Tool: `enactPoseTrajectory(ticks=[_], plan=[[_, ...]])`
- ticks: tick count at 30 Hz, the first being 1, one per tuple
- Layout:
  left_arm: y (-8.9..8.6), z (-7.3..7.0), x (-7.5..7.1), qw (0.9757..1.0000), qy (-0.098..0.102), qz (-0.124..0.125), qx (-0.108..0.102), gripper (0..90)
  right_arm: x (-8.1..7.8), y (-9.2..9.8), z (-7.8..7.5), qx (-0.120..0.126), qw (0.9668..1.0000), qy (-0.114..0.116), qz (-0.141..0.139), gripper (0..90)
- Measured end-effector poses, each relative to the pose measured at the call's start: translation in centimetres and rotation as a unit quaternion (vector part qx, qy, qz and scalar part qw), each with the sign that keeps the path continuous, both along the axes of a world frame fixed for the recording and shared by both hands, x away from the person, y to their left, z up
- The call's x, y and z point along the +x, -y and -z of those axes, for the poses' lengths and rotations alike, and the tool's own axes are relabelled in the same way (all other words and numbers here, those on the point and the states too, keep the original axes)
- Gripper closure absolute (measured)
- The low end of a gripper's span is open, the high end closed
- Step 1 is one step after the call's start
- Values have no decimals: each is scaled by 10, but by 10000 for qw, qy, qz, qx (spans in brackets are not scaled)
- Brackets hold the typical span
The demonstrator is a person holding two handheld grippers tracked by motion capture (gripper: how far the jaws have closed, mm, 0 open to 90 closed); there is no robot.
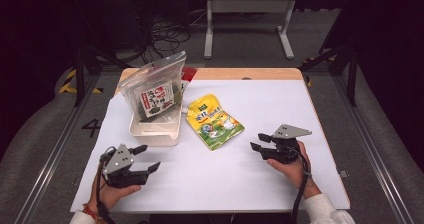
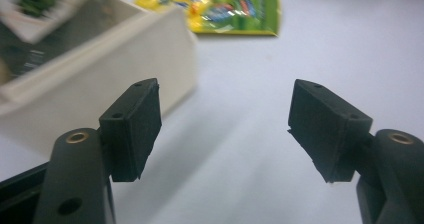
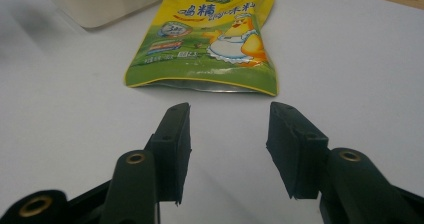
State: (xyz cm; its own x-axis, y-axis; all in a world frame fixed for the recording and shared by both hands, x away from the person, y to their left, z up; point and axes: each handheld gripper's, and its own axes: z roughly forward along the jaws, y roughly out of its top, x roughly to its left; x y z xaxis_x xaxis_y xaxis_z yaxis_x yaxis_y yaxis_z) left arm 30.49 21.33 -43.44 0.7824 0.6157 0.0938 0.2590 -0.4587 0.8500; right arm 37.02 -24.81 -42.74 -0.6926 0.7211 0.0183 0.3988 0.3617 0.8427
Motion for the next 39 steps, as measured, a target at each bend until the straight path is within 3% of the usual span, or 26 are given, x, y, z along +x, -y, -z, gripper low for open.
enactPoseTrajectory(ticks=[4,5,7,9,11,12,19,22,26,28,32,35,39], plan=[[15,11,-5,9996,-89,185,186,267,15,-10,-1,8,9999,-53,-109,521],[18,14,-4,9993,-182,258,208,253,28,-19,0,23,9996,-198,-192,499],[22,17,-4,9990,-246,310,231,250,33,-21,1,43,9994,-266,-212,487],[24,19,-5,9985,-297,369,277,236,51,-33,8,70,9987,-476,-174,448],[24,19,-7,9985,-243,346,359,234,54,-36,10,60,9985,-528,-143,433],[24,20,-7,9984,-252,340,363,227,63,-43,13,43,9983,-580,-34,401],[18,22,-7,9980,-436,418,173,230,83,-48,16,-112,9980,-618,88,367],[17,22,-7,9979,-505,393,136,229,93,-49,18,-199,9974,-681,87,406],[16,23,-8,9978,-508,389,163,235,104,-49,21,-14,9968,-803,-51,418],[14,23,-9,9977,-539,396,124,235,111,-52,23,76,9947,-1005,-195,407],[14,22,-10,9973,-556,473,114,251,122,-58,27,228,9887,-1450,-306,298],[15,22,-10,9970,-566,524,100,256,125,-61,26,185,9878,-1499,-368,295],[18,22,-8,9959,-589,672,163,256,125,-64,24,133,9844,-1658,-566,465]])
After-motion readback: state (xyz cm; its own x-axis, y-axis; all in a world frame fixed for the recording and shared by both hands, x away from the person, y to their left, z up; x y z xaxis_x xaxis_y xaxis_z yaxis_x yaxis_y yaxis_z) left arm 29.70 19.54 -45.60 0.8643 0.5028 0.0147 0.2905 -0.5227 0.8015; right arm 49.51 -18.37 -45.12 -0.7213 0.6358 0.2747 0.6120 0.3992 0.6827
